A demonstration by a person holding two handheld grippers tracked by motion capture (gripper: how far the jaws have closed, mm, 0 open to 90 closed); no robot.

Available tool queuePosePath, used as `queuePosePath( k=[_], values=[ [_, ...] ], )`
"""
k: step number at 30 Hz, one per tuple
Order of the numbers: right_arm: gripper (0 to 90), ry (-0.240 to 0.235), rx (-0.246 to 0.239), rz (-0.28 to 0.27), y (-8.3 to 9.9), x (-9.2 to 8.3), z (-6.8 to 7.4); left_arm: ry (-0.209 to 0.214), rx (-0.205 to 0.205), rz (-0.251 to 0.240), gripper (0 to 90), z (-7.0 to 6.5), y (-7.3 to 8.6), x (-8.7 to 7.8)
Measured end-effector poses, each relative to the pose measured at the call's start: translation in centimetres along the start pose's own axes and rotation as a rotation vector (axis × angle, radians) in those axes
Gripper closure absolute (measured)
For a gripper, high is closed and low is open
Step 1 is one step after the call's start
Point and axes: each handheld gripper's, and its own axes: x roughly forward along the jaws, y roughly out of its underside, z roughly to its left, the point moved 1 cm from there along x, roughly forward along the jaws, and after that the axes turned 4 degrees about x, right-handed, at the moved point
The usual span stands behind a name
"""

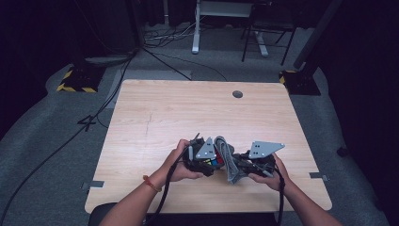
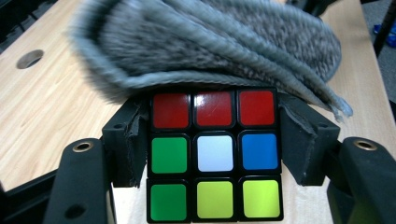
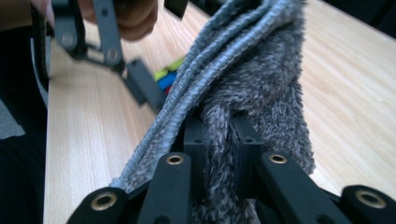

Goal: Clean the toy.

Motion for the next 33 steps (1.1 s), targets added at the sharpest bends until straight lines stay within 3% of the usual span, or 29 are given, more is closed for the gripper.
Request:
queuePosePath(
  k=[5, 11, 14, 16, 21, 24, 29, 33],
  values=[
    [80.1, 0.030, 0.032, 0.016, 0.6, 0.3, -1.0, 0.001, 0.016, -0.016, 33.8, -0.2, -0.4, -0.2],
    [80.1, 0.033, 0.075, 0.105, 2.1, 1.7, -2.3, -0.012, 0.003, -0.050, 33.9, 0.1, -0.4, -1.1],
    [80.1, -0.001, 0.096, 0.141, 2.7, 2.6, -2.5, -0.011, -0.014, -0.098, 33.9, 0.3, -0.7, -1.8],
    [80.1, -0.028, 0.094, 0.151, 2.8, 3.0, -2.2, -0.013, -0.015, -0.102, 33.9, 0.3, -0.7, -1.8],
    [80.2, -0.098, 0.127, 0.094, 2.5, 2.6, -2.0, -0.003, -0.025, -0.085, 33.6, 0.3, -0.3, -1.0],
    [80.4, -0.105, 0.140, 0.083, 2.7, 2.4, -2.1, -0.014, -0.024, -0.080, 33.2, 0.4, -0.1, -0.9],
    [80.5, -0.126, 0.157, 0.051, 2.4, 2.1, -2.2, -0.009, -0.066, -0.102, 32.2, 0.7, 0.1, -0.9],
    [80.5, -0.121, 0.152, 0.037, 2.2, 1.8, -2.1, -0.007, -0.075, -0.080, 31.0, 0.8, 0.3, -0.7]
  ],
)
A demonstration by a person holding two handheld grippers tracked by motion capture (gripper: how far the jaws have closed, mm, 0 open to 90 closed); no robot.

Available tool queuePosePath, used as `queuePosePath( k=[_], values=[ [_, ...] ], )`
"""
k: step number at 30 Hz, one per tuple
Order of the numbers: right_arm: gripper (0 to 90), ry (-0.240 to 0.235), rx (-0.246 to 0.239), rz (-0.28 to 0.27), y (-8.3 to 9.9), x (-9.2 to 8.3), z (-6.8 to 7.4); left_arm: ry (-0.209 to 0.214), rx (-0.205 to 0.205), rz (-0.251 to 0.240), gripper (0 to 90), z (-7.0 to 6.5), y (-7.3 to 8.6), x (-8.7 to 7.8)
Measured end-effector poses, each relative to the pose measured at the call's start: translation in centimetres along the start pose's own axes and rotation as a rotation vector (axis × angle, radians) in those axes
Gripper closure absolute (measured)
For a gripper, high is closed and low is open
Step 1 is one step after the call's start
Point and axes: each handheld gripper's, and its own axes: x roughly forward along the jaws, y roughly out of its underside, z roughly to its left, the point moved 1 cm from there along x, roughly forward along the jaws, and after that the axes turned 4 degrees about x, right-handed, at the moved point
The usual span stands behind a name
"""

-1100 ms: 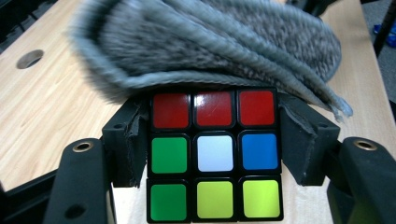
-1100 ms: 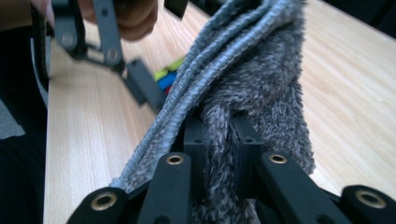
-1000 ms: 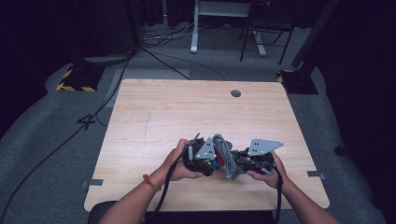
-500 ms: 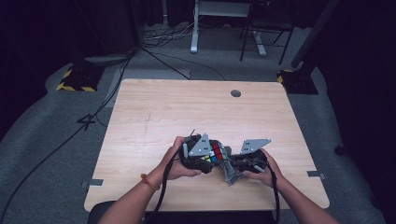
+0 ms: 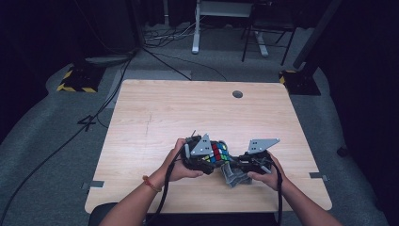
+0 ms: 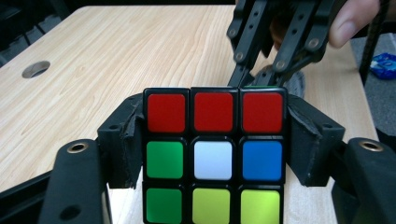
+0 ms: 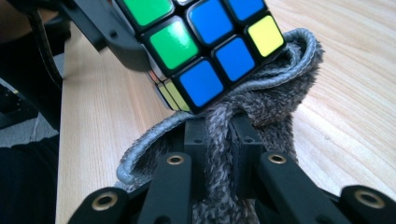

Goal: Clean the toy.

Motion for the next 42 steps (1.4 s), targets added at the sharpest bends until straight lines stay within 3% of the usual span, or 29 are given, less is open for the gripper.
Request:
queuePosePath(
  k=[6, 10, 16, 22, 27, 29, 31, 34, 37, 42],
  values=[
    [80.5, 0.028, -0.028, -0.004, -0.2, -0.3, 0.2, 0.006, 0.004, 0.026, 31.4, 0.0, 0.2, 0.3],
    [80.6, 0.044, -0.029, -0.015, -0.2, -0.4, 0.2, 0.024, 0.004, 0.069, 31.9, 0.1, 0.5, 0.6],
    [80.5, 0.070, -0.041, -0.034, -0.4, -0.9, 0.2, 0.026, 0.036, 0.093, 32.7, -0.2, 0.5, 0.9],
    [80.5, 0.095, -0.059, -0.064, -0.7, -1.4, 0.3, 0.005, 0.050, 0.023, 33.2, -0.4, -0.1, 0.4],
    [80.4, 0.076, -0.088, 0.037, -0.3, -0.1, 0.6, 0.001, 0.057, -0.026, 33.3, -0.5, -0.7, -0.2],
    [80.4, 0.052, -0.093, 0.061, 0.0, 0.5, 0.8, -0.013, 0.063, -0.031, 33.3, -0.4, -0.8, -0.4],
    [80.4, 0.038, -0.102, 0.062, -0.1, 0.5, 0.9, -0.001, 0.042, -0.047, 33.3, -0.1, -0.6, -0.6],
    [80.5, 0.038, -0.109, 0.018, -0.3, -0.1, 1.0, 0.008, 0.024, -0.055, 33.1, 0.3, -0.2, -0.7],
    [80.5, 0.036, -0.095, -0.059, -0.6, -1.2, 0.8, 0.021, 0.031, -0.035, 33.0, 0.4, 0.1, -0.5],
    [80.5, 0.048, -0.101, -0.115, -1.0, -2.3, 0.8, 0.038, 0.039, -0.028, 32.8, 0.2, 0.1, -0.3]
  ],
)
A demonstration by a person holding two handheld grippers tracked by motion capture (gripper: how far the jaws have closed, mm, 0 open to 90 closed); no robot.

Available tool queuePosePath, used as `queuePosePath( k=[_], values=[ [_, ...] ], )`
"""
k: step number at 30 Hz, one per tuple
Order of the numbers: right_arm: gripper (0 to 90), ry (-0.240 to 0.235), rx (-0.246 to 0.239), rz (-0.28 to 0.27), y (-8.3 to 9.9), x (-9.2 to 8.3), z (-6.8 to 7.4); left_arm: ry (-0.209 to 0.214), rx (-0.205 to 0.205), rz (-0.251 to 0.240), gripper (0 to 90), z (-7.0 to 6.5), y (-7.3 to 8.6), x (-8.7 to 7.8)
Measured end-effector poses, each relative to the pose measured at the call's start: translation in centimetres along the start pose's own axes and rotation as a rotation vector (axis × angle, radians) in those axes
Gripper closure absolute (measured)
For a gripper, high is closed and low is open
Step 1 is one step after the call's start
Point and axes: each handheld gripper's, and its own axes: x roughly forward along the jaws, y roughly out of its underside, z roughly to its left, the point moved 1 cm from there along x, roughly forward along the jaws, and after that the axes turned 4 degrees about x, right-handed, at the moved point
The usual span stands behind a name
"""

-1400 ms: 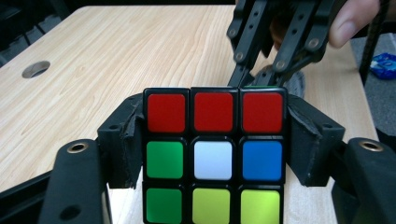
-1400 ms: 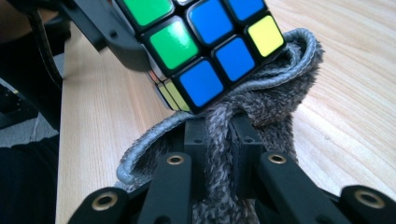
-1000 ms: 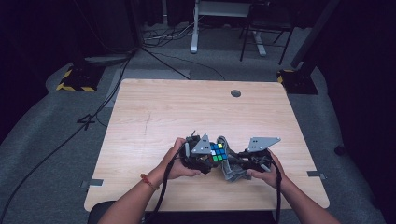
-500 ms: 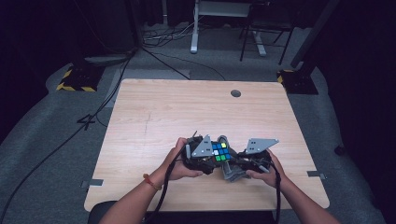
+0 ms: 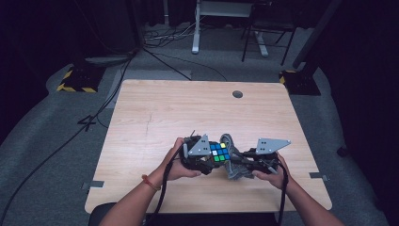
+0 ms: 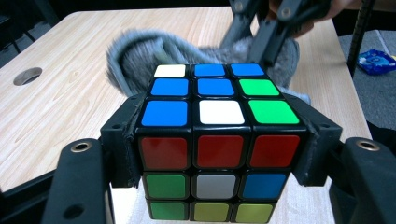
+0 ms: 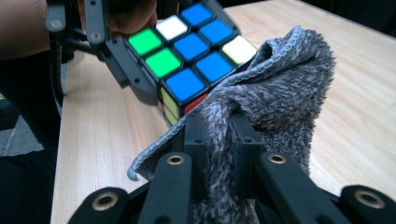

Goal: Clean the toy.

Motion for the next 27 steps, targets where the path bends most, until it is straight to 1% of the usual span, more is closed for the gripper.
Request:
queuePosePath(
  k=[4, 5, 7, 9, 11, 13, 16, 18, 19, 21, 22, 23, 24, 25, 27],
  values=[
    [80.6, 0.007, -0.001, -0.022, -0.1, -0.2, 0.0, 0.008, -0.001, 0.011, 32.7, -0.1, 0.1, 0.1],
    [80.6, 0.010, -0.001, -0.027, -0.2, -0.2, 0.1, 0.010, 0.003, 0.028, 32.7, -0.1, 0.1, 0.2],
    [80.6, 0.009, -0.004, -0.029, -0.3, -0.3, 0.1, -0.008, 0.018, 0.040, 32.6, -0.4, 0.1, 0.5],
    [80.6, 0.010, -0.006, -0.022, -0.3, -0.3, 0.2, -0.007, 0.033, 0.066, 32.2, -0.5, 0.1, 0.8],
    [80.6, 0.017, -0.013, -0.015, -0.3, -0.1, 0.3, -0.014, 0.029, 0.069, 32.2, -0.6, 0.1, 1.0],
    [80.6, 0.024, -0.014, -0.010, -0.2, -0.1, 0.3, -0.009, 0.020, 0.059, 33.0, -0.4, 0.0, 0.9],
    [80.6, 0.026, -0.009, -0.007, -0.2, -0.1, 0.2, -0.020, 0.025, 0.058, 33.2, -0.4, -0.1, 0.9],
    [80.6, 0.027, -0.005, 0.014, -0.1, 0.1, 0.1, -0.020, 0.025, 0.054, 33.2, -0.4, -0.1, 0.8],
    [80.6, 0.027, -0.004, 0.027, 0.0, 0.2, 0.0, -0.018, 0.018, 0.043, 33.2, -0.3, -0.2, 0.7],
    [80.5, 0.010, -0.004, 0.066, 0.2, 0.6, 0.0, -0.016, 0.004, 0.017, 33.3, -0.2, -0.3, 0.3],
    [80.4, 0.003, -0.008, 0.090, 0.3, 0.8, 0.0, -0.022, 0.010, 0.014, 33.3, -0.1, -0.5, 0.1],
    [80.4, -0.004, -0.013, 0.103, 0.4, 1.0, 0.1, -0.024, 0.006, 0.005, 33.3, -0.1, -0.5, 0.0],
    [80.4, -0.012, -0.016, 0.111, 0.4, 1.0, 0.1, -0.028, 0.000, -0.006, 33.3, 0.0, -0.5, -0.2],
    [80.4, -0.019, -0.023, 0.119, 0.4, 1.0, 0.1, -0.021, -0.004, -0.010, 33.3, 0.1, -0.5, -0.3],
    [80.3, -0.031, -0.024, 0.122, 0.2, 0.8, 0.1, -0.029, 0.007, 0.003, 33.3, 0.0, -0.4, -0.2]
  ],
)
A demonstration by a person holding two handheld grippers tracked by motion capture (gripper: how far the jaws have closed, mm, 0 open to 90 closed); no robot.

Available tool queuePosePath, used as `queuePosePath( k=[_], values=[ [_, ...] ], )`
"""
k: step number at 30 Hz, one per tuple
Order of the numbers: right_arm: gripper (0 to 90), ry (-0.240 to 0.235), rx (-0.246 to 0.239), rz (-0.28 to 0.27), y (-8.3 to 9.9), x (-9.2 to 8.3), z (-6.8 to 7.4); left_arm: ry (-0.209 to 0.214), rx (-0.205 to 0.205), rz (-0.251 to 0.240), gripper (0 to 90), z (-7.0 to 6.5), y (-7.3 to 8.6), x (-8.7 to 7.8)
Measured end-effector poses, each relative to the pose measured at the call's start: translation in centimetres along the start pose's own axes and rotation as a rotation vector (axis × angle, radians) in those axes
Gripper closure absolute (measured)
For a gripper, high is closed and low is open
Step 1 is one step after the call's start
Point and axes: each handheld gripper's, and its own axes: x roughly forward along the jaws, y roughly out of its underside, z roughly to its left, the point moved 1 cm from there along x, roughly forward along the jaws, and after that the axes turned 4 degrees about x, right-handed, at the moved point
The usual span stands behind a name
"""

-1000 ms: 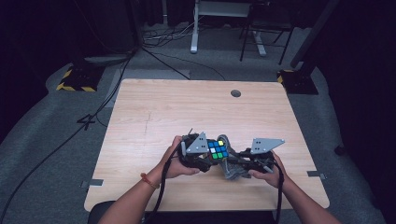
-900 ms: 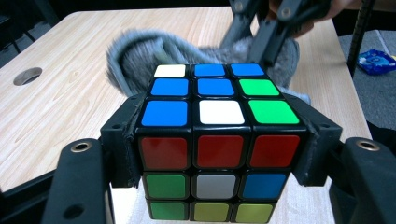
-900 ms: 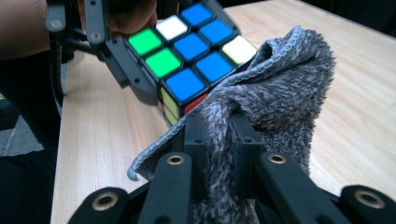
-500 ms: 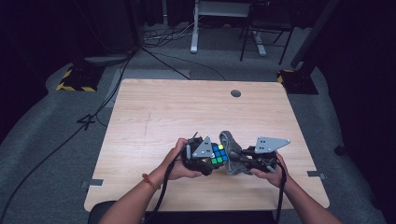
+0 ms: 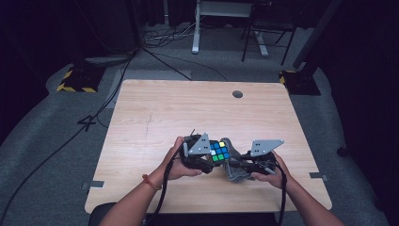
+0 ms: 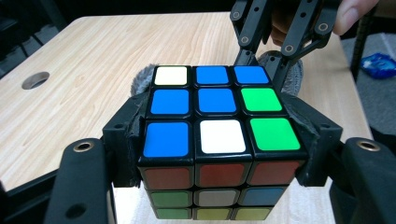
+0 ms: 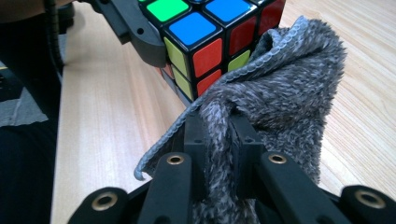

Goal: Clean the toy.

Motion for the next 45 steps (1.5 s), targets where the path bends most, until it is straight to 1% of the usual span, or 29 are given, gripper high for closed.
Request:
queuePosePath(
  k=[1, 2, 4, 5, 6, 7, 8, 10, 12, 13, 15, 17, 18, 20, 21, 24, 25, 26, 28, 30, 31, 34, 37, 38, 41, 44, 45],
  values=[
    [80.3, 0.000, -0.005, -0.009, -0.1, -0.2, 0.1, -0.007, 0.015, 0.018, 33.3, -0.1, 0.0, 0.1],
    [80.4, 0.008, -0.009, -0.033, -0.3, -0.5, 0.1, -0.001, 0.017, 0.032, 33.3, -0.1, 0.1, 0.4],
    [80.4, 0.019, -0.004, -0.083, -0.8, -1.5, 0.1, 0.012, 0.024, 0.031, 33.3, -0.4, 0.2, 0.6],
    [80.4, 0.029, -0.005, -0.094, -0.9, -1.8, 0.0, 0.022, 0.028, 0.034, 33.3, -0.6, 0.1, 0.8],
    [80.3, 0.037, -0.003, -0.099, -0.9, -1.9, 0.0, 0.026, 0.040, 0.032, 33.3, -0.8, 0.0, 0.8],
    [80.3, 0.049, -0.002, -0.096, -0.8, -1.8, 0.0, 0.039, 0.033, 0.024, 33.3, -1.0, -0.1, 0.9],
    [80.1, 0.065, -0.005, -0.083, -0.6, -1.6, 0.0, 0.048, 0.044, 0.021, 33.3, -1.2, -0.2, 1.0],
    [80.1, 0.074, 0.000, -0.065, -0.4, -1.1, -0.1, 0.028, 0.065, 0.029, 33.3, -1.5, -0.4, 1.0],
    [80.1, 0.068, -0.005, -0.043, -0.2, -0.7, 0.0, 0.028, 0.048, 0.019, 33.3, -1.3, -0.4, 0.8],
    [80.1, 0.061, -0.006, -0.040, -0.2, -0.6, 0.1, 0.020, 0.034, 0.005, 33.3, -1.1, -0.3, 0.5],
    [80.2, 0.038, -0.007, -0.029, -0.1, -0.4, 0.1, 0.020, 0.002, -0.029, 33.3, -0.5, -0.3, 0.0],
    [80.2, 0.013, -0.016, -0.010, -0.1, -0.1, 0.2, 0.003, -0.014, -0.050, 33.3, -0.1, -0.2, -0.5],
    [80.2, 0.002, -0.023, -0.006, -0.1, -0.1, 0.2, 0.000, -0.023, -0.053, 33.3, 0.1, -0.2, -0.7],
    [80.1, -0.022, -0.031, -0.016, -0.2, -0.2, 0.5, 0.000, -0.032, -0.049, 33.3, 0.3, 0.0, -0.9],
    [80.1, -0.025, -0.041, -0.022, -0.3, -0.4, 0.6, -0.006, -0.029, -0.045, 33.3, 0.4, 0.0, -0.9],
    [80.1, -0.031, -0.040, -0.077, -0.6, -1.1, 0.6, 0.005, -0.020, -0.031, 33.3, 0.3, 0.2, -0.8],
    [80.1, -0.022, -0.036, -0.094, -0.8, -1.4, 0.5, 0.008, -0.019, -0.033, 33.3, 0.2, 0.2, -0.8],
    [80.1, -0.013, -0.032, -0.106, -0.8, -1.5, 0.5, 0.021, -0.022, -0.038, 33.3, 0.1, 0.1, -0.7],
    [80.1, -0.002, -0.024, -0.101, -0.7, -1.4, 0.4, 0.025, -0.003, -0.037, 33.3, -0.3, -0.1, -0.6],
    [80.0, 0.009, -0.030, -0.075, -0.5, -1.0, 0.4, 0.036, 0.011, -0.039, 33.3, -0.7, -0.4, -0.6],
    [80.1, 0.010, -0.027, -0.068, -0.4, -0.7, 0.4, 0.031, 0.017, -0.038, 33.2, -0.9, -0.5, -0.6],
    [80.1, -0.004, -0.015, -0.046, 0.0, 0.0, 0.2, 0.032, 0.017, -0.052, 33.2, -0.8, -0.6, -0.7],
    [80.0, -0.028, -0.003, -0.025, 0.5, 0.7, 0.2, 0.031, 0.012, -0.049, 33.3, -0.5, -0.4, -0.7],
    [80.1, -0.027, -0.005, -0.023, 0.5, 0.8, 0.3, 0.027, 0.012, -0.047, 33.3, -0.3, -0.2, -0.7],
    [80.1, -0.042, -0.006, -0.059, 0.2, 0.1, 0.3, 0.031, -0.012, -0.037, 33.3, 0.0, 0.4, -0.6],
    [80.1, -0.034, -0.011, -0.103, -0.2, -0.9, 0.2, 0.060, -0.019, -0.023, 33.2, -0.2, 0.7, 0.0],
    [80.1, -0.026, -0.013, -0.112, -0.3, -1.1, 0.2, 0.072, -0.013, -0.016, 33.2, -0.4, 0.7, 0.3]
  ],
)
